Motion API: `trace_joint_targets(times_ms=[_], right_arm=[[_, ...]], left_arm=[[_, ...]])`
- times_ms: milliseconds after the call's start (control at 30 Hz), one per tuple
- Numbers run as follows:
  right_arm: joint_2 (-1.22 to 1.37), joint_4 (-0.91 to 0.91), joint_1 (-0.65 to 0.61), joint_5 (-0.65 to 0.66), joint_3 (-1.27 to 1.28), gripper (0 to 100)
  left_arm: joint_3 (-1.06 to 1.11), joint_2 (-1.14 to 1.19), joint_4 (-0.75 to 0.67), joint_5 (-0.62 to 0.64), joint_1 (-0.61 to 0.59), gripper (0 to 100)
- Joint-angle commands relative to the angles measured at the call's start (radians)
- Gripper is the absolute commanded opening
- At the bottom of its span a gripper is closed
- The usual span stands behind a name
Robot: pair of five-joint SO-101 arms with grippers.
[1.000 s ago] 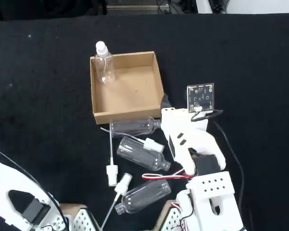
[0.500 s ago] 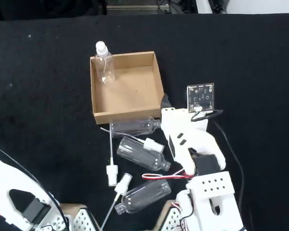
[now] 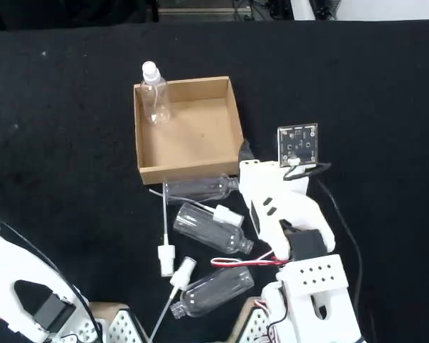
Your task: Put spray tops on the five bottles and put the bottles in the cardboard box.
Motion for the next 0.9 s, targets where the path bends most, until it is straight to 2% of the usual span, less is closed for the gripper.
trace_joint_targets(times_ms=[0, 133, 567, 867], right_arm=[[-0.025, -0.021, -0.011, 0.000, -0.008, 19.8], [-0.025, -0.021, -0.011, 0.000, -0.008, 19.8], [-0.025, -0.021, -0.011, 0.000, -0.008, 19.8], [-0.025, -0.021, -0.011, 0.000, -0.008, 19.8]], left_arm=[[-0.122, -0.020, 0.094, -0.003, 0.030, 4], [-0.156, -0.020, 0.144, -0.003, 0.033, 4], [-0.160, -0.023, 0.186, -0.011, 0.041, 3], [-0.274, -0.023, 0.330, -0.003, 0.062, 3]])
